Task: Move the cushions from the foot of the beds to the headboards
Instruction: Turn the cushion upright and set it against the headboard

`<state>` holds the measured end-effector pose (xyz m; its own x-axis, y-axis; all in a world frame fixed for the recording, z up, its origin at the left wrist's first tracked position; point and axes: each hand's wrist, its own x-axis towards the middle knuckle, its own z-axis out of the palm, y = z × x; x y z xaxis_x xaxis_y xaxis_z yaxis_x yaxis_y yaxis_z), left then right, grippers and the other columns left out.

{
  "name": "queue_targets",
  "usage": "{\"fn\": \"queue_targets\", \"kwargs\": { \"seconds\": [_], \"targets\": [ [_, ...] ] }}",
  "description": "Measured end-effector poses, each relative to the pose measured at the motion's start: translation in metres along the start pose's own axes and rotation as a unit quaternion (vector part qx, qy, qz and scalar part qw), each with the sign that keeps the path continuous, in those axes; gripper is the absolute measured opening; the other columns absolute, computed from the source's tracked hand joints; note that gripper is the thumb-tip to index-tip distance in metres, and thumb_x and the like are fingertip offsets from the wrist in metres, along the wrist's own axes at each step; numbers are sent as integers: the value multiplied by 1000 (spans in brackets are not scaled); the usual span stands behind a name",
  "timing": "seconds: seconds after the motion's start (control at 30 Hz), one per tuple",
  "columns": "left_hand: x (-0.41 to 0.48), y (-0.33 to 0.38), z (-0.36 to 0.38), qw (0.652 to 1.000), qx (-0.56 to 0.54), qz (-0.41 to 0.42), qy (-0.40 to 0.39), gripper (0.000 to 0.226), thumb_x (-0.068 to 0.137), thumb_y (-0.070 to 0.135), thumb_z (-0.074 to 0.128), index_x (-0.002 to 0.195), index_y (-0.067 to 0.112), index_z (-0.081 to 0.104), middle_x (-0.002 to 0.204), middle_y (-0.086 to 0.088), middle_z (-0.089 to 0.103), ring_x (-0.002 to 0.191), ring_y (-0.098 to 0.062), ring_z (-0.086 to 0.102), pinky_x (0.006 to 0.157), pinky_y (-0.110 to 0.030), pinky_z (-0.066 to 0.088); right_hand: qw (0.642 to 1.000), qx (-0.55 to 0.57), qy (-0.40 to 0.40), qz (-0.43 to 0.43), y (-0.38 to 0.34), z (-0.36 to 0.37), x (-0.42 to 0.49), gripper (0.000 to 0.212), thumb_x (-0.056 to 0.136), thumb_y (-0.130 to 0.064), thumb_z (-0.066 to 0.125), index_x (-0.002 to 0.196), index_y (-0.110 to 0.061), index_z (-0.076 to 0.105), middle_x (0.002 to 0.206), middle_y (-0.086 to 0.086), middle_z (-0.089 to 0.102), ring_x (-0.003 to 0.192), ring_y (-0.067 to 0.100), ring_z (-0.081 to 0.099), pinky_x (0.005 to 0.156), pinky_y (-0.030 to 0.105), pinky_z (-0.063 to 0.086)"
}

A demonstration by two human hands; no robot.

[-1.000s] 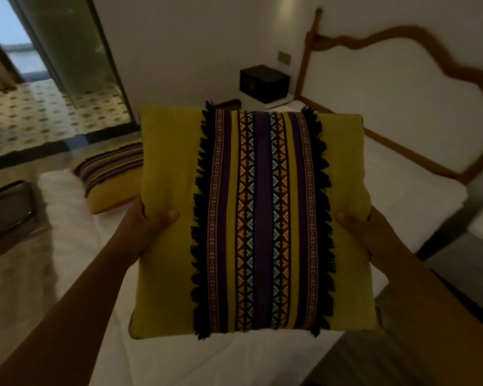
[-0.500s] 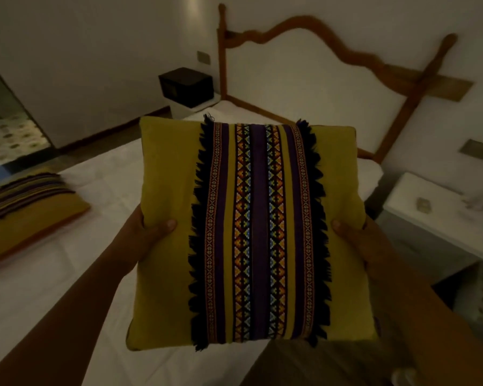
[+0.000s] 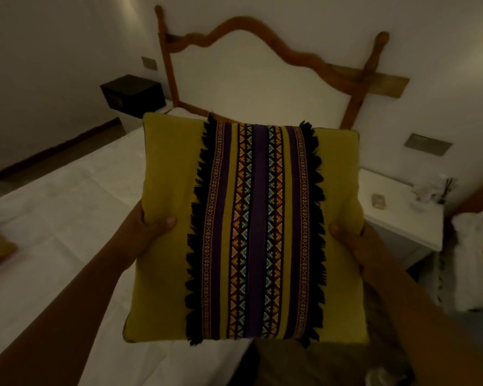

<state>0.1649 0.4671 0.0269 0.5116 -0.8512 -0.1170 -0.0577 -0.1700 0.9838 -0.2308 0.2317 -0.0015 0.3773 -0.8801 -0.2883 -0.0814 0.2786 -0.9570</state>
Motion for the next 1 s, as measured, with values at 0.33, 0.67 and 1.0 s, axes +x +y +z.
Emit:
{"fn": "queue_targets", "kwargs": {
  "seconds": [0.33,0.67,1.0],
  "targets": [
    [166,-13,45,999,-38,-30,8,74,64,46,86,130,47,52,119,8,71,100,-18,73,72,-38,62,999,-33,1,23,-37,-17,161,73,73,-32,78,139,-17,53,126,15,67,109,41,67,93,65,51],
    [304,18,113,999,-22,-49,-8,70,74,38,82,136,41,49,122,3,69,102,-22,73,79,-45,61,998,-37,23,45,-74,-74,289,64,72,-38,78,129,-13,60,102,5,76,82,24,76,57,34,60],
    [416,43,249,997,-20,-62,31,61,73,33,81,125,49,53,120,3,71,99,-22,74,75,-43,62,997,-19,-33,73,-100,-189,448,54,70,-40,79,117,-16,66,101,7,78,85,28,77,69,43,61]
  ]
}}
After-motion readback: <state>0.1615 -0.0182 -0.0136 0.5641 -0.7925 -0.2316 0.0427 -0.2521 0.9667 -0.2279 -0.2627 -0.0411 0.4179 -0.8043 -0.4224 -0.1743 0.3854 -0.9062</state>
